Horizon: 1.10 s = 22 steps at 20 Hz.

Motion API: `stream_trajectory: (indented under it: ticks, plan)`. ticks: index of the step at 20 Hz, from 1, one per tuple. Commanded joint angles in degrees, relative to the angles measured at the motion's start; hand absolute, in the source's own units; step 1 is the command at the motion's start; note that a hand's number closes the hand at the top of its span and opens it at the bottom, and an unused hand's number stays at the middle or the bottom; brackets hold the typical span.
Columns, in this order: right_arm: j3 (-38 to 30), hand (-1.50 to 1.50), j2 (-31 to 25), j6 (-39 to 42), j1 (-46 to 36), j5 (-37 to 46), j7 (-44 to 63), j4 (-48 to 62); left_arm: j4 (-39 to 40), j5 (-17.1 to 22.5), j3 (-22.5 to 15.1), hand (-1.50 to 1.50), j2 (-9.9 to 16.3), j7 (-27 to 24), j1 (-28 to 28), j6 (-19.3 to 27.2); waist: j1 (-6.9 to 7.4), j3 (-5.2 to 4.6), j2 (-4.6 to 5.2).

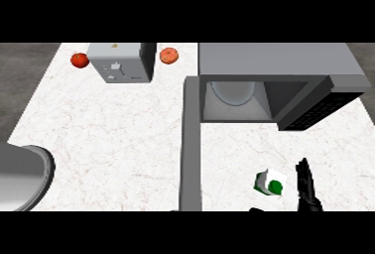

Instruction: Pick up the milk, place it into the microwave and close the microwave

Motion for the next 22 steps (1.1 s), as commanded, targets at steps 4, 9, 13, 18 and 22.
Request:
stream_trajectory:
  ticks: [4, 9, 13, 18, 22]
  plan:
    - [-5.42, -1.50, 1.10, 0.01, -10.90, 0.29, -7.60, 16.99, -0.58, 2.36, 2.25, -1.50, 0.74, 2.77, -0.36, -0.08, 0.22, 0.02, 0.03]
    - [-7.78, -1.50, -1.13, 3.96, -11.77, -0.59, -11.60, 22.00, -1.46, -1.71, 0.82, -1.50, -2.32, 2.12, -1.32, -0.97, 0.00, 0.01, 0.03]
    - [-7.08, 1.50, 1.67, 2.87, -16.20, 1.03, -13.64, 27.29, 1.21, -2.68, 0.73, -1.50, -1.64, 2.19, -4.14, -0.65, -0.05, 0.01, 0.07]
    - [-7.26, 1.50, 1.73, -0.36, -18.08, 4.07, -21.83, 30.26, -4.19, -0.57, 0.80, -1.50, -5.25, 3.14, 1.56, -2.17, 0.39, 0.04, 0.02]
    - [-7.14, 1.50, 1.62, 1.97, -14.39, 3.27, -21.52, 24.59, 0.02, 1.29, 4.73, -1.50, -2.91, 1.68, 0.42, -4.23, -0.08, -0.03, -0.04]
